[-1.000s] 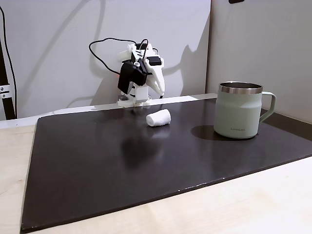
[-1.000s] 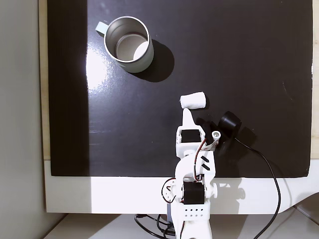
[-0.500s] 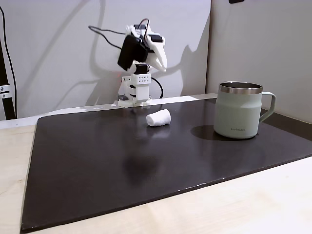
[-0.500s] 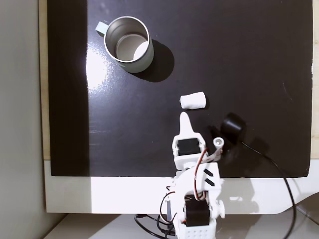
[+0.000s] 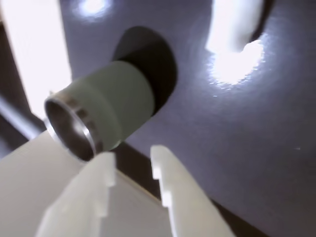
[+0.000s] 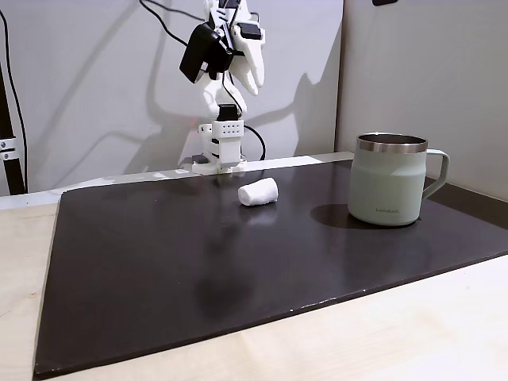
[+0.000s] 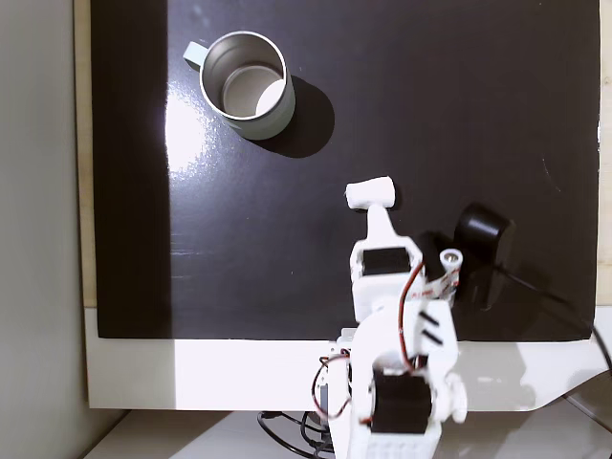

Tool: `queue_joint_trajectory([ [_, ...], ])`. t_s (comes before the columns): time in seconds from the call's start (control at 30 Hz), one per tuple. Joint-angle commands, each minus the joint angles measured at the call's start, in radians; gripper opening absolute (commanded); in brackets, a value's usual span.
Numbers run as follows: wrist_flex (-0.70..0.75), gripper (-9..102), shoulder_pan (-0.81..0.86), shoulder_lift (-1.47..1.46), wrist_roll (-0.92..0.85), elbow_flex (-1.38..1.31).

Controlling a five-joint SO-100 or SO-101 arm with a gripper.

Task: Grasp a gauze and put it in the cup.

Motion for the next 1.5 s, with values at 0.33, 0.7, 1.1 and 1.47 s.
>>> queue_joint_trajectory([
  [0.33, 0.333, 31, 0.063, -0.643, -0.123, -0.474],
  [0.7, 0.287, 34, 0.061, -0.738, -0.133, -0.423],
  [1.1, 0.107, 34, 0.075, -0.928, -0.13, -0.293],
  [1.47, -0.005, 34, 0.081, -1.109, -0.124, -0.279],
])
